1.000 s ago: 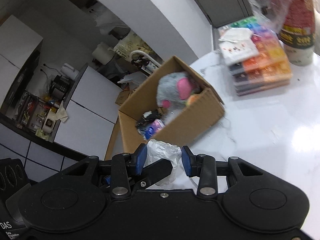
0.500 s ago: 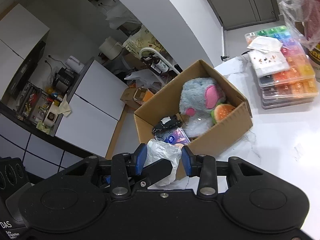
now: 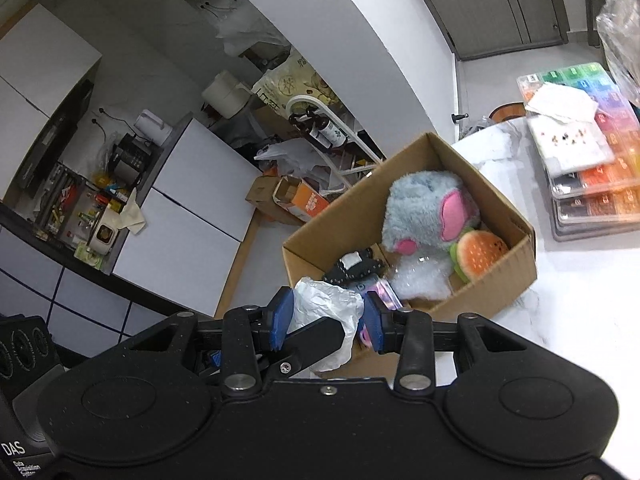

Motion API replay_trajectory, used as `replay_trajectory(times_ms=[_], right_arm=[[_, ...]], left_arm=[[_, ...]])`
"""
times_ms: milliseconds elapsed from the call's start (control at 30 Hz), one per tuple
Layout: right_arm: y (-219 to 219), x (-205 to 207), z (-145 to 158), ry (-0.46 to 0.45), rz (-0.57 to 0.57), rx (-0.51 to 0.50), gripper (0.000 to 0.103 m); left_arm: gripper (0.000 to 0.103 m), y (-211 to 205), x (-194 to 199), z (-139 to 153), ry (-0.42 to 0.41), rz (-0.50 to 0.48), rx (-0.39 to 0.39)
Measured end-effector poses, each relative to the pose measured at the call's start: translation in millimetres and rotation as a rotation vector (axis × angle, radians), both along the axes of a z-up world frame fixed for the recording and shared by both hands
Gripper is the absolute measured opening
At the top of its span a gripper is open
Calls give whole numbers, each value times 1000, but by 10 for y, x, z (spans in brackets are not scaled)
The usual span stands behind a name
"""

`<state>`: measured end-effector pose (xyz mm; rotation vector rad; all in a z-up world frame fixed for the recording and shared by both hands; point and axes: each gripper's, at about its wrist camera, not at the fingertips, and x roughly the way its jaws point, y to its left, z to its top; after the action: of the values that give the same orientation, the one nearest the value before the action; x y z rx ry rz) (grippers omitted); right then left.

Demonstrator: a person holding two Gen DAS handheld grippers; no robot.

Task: Organize soft objects
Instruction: 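Carry the white plastic bag with the right gripper over the cardboard box, then open the right gripper to drop the white bag into the box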

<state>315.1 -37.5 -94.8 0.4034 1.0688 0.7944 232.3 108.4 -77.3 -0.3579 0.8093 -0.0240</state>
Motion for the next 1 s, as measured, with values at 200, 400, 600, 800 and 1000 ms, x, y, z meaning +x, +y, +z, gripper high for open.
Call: replay_trajectory(times_ms=[200,400,600,800,1000], right_arm=[[66,132,11,17,4,13,40],[134,276,-61,51,3,24,40],[204,352,-201,86,-4,12,40],[211,416,-306,115,-32,7,40],[144,413,-308,111,-43,12,46]], left_arm=[[38,88,111,9,-4,10,12],[38,223,262,-77,12,34,18],[38,294,401,-248,46,34,3],[42,325,504,-369,73,52,14],[50,375,491,-372,72,71,16]])
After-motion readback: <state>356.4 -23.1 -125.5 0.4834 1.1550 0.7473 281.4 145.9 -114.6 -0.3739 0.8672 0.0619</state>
